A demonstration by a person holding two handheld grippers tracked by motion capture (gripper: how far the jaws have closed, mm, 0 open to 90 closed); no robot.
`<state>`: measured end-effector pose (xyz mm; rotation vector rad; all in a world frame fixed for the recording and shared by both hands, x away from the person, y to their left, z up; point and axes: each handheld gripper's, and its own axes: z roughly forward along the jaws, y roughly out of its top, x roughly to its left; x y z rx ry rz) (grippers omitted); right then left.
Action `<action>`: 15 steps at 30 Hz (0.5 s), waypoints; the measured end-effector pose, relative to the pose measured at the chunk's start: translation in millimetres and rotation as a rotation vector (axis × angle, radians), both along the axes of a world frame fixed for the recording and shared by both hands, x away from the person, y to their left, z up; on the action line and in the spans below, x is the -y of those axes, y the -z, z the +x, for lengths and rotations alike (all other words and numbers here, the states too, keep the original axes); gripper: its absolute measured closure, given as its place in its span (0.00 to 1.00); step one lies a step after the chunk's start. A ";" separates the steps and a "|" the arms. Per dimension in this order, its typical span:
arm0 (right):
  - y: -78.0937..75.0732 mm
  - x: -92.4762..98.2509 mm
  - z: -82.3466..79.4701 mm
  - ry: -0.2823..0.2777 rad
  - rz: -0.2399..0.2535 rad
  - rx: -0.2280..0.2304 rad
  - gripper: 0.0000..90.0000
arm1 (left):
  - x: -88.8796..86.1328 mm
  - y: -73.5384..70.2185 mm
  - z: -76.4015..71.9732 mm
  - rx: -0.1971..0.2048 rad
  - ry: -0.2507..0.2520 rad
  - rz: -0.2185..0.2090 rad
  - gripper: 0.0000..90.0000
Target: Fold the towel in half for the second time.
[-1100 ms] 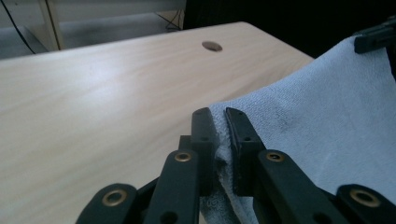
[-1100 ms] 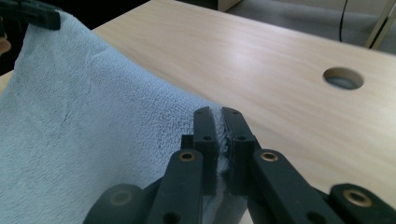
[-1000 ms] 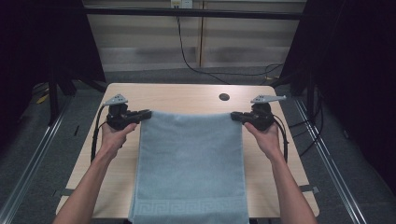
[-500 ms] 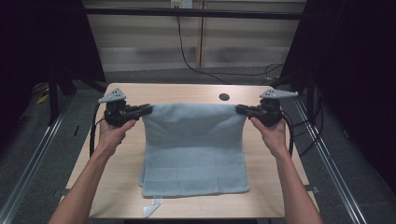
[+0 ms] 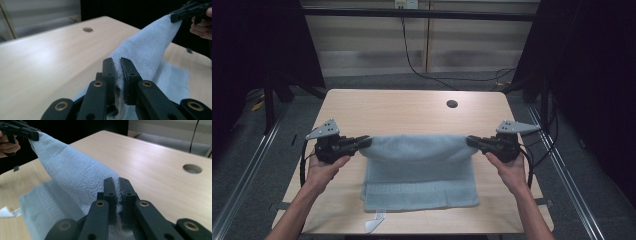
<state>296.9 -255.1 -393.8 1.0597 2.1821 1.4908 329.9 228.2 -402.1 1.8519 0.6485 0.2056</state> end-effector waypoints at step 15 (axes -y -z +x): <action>61.1 2.2 -74.8 -0.036 -0.006 -0.132 0.68 | -27.0 57.7 -60.4 -0.153 0.035 -0.037 0.66</action>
